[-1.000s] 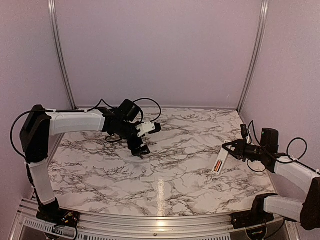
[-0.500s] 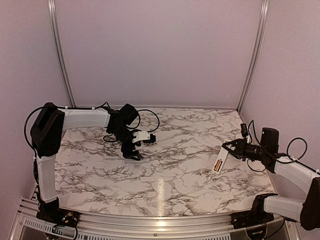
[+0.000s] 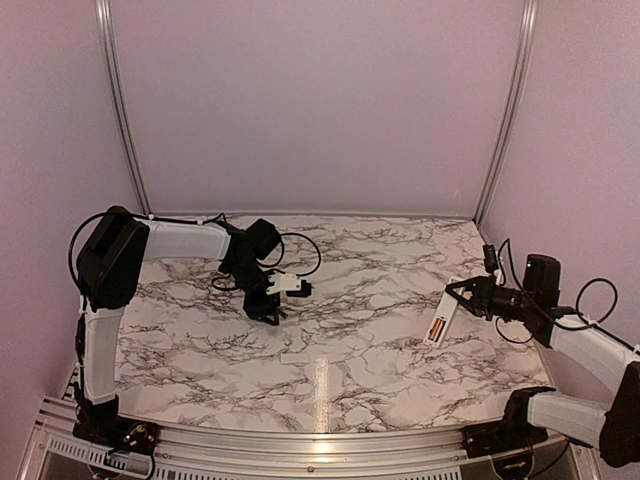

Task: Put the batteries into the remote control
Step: Pick up the battery from the center of the board.

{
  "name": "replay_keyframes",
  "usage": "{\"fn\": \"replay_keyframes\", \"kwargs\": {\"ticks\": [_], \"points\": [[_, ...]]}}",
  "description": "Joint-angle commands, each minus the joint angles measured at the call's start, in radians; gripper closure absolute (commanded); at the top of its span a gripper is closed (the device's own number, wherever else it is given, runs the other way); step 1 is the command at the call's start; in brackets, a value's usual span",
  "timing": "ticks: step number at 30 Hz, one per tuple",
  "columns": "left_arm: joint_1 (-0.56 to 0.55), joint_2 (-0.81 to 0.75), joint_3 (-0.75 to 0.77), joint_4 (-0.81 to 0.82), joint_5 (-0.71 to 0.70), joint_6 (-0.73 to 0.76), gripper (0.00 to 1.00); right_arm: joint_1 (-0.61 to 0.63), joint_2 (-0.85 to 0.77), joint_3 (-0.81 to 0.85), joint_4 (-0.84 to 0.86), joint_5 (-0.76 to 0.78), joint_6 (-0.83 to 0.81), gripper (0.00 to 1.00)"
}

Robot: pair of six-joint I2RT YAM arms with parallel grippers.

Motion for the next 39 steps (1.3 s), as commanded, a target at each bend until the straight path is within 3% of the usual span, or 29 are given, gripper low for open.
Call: {"fn": "replay_keyframes", "kwargs": {"ticks": [1, 3, 9, 20, 25, 30, 35, 39], "points": [[0.006, 0.045, 0.022, -0.06, -0.058, -0.005, 0.47, -0.007, -0.02, 0.035, -0.002, -0.011, 0.006, 1.0], [0.003, 0.042, 0.017, -0.072, -0.052, -0.023, 0.56, -0.008, -0.02, 0.034, 0.001, -0.011, 0.006, 1.0], [-0.033, 0.008, -0.025, -0.071, -0.066, -0.096, 0.66, -0.007, -0.018, 0.03, 0.004, -0.01, 0.008, 1.0], [-0.089, -0.022, -0.064, -0.047, -0.092, -0.14, 0.7, -0.007, -0.002, 0.033, 0.016, -0.021, 0.014, 1.0], [-0.114, -0.012, -0.076, 0.009, -0.104, -0.159, 0.59, -0.007, -0.002, 0.035, 0.016, -0.019, 0.016, 1.0], [-0.13, -0.017, -0.094, 0.056, -0.096, -0.16, 0.61, -0.007, 0.006, 0.032, 0.014, -0.018, 0.017, 1.0], [-0.138, -0.02, -0.104, 0.057, -0.102, -0.168, 0.71, -0.001, 0.017, 0.006, 0.061, -0.039, 0.058, 1.0], [-0.151, -0.061, -0.115, 0.065, -0.115, -0.23, 0.93, 0.037, 0.022, -0.023, 0.15, -0.045, 0.128, 1.0]]}}
